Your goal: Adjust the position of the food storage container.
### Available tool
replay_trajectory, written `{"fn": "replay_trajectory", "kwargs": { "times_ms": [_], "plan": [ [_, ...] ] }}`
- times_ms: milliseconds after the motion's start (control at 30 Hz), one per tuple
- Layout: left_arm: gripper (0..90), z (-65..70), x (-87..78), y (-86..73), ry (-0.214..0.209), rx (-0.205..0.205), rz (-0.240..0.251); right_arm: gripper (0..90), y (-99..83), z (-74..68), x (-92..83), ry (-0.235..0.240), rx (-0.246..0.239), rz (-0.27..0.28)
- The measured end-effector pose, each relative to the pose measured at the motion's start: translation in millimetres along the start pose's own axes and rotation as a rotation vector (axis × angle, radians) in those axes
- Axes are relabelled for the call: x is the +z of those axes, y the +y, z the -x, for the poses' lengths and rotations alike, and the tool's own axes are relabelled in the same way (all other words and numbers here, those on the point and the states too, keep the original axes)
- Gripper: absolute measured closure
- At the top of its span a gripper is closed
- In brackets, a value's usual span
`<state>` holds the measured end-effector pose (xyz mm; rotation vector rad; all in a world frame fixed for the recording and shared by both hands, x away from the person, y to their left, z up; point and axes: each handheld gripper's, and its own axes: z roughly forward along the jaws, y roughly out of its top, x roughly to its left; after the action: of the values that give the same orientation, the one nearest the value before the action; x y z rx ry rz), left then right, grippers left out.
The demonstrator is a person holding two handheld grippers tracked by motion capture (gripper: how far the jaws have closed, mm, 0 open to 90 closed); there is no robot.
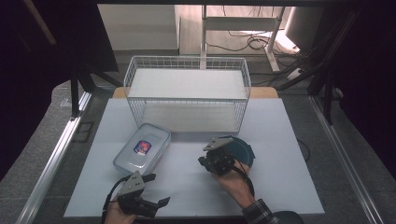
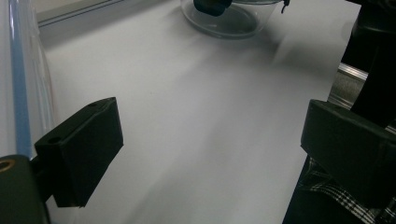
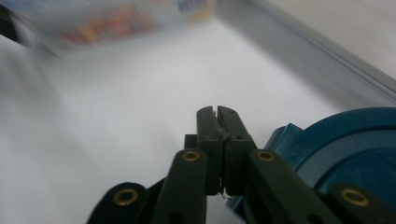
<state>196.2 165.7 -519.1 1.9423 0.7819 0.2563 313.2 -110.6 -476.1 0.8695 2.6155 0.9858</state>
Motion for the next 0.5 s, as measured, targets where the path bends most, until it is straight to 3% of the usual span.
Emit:
{"fn": "replay_trajectory", "kwargs": {
  "times_ms": [67,233,267,400,500],
  "plan": [
    [5.1,-0.2,-0.3,-0.1,-0.002,-0.002,0.001,89.9,-1.3,0.7,6.4,-0.04,-0.03,-0.031],
    [5.1,0.5,-0.6,0.0,-0.001,0.002,-0.001,90.0,-2.0,2.8,3.3,-0.077,-0.037,-0.039],
    [5.1,0.9,-0.8,0.1,-0.001,0.001,0.001,90.0,-5.2,11.9,-0.3,-0.088,-0.006,-0.036],
    [5.1,0.4,-1.0,0.1,0.0,-0.002,0.004,90.0,-12.0,27.3,-7.2,-0.125,0.031,-0.03],
    [5.1,0.4,-1.2,0.4,0.0,-0.006,0.007,90.0,-22.9,48.6,-18.1,-0.152,0.088,-0.017]
  ]
}}
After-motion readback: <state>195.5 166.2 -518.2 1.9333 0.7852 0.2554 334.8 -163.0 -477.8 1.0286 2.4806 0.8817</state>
